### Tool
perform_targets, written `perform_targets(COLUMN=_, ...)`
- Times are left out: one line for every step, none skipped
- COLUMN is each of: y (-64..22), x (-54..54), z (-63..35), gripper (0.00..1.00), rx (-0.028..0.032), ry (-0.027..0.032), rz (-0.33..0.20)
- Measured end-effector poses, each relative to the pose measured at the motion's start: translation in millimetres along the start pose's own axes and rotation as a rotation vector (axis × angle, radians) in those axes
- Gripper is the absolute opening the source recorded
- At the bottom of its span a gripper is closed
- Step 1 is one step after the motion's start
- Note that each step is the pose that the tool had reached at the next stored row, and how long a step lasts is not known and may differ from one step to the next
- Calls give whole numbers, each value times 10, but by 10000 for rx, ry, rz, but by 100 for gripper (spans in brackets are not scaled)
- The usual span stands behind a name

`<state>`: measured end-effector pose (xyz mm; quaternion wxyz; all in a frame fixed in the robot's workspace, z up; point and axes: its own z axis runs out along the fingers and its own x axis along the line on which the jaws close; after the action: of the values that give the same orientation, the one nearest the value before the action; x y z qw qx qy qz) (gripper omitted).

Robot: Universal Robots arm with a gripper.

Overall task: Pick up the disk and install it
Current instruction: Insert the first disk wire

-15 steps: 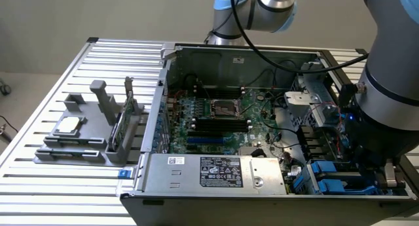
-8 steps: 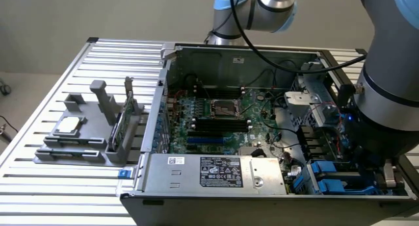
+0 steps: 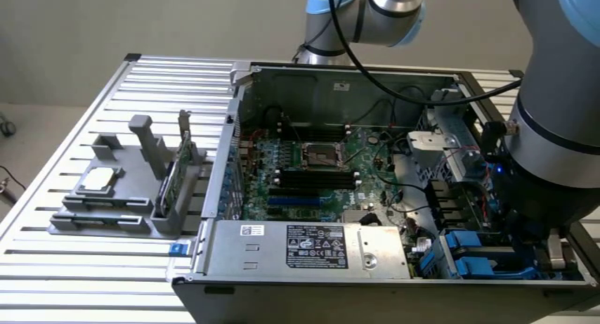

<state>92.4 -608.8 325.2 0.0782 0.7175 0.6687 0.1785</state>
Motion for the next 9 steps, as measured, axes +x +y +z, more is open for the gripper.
perform_targets(y=0, x=0, z=1, gripper=16, rx=-2, ry=-2, rz=10)
perform_targets(y=0, x=0, z=1, gripper=16, rx=-3, ry=-6, rz=19)
perform_targets(y=0, x=0, z=1, gripper=16, rx=-5, ry=-9, rz=30)
perform_targets(y=0, x=0, z=1, gripper=16, rx=-7, ry=-14, rz=40)
perform_targets(y=0, x=1, z=1, gripper=16, rx=-9, ry=-18, rz=51)
perform_targets(y=0, x=0, z=0, gripper=16, rx=-10, ry=-23, rz=63)
perform_targets(y=0, x=1, z=1, gripper=16, rx=-12, ry=-26, rz=72)
perform_targets(y=0, x=2, z=1, gripper=16, rx=-14, ry=-30, rz=81)
perform_targets(y=0, x=2, z=1, gripper=16, rx=-15, ry=-33, rz=90)
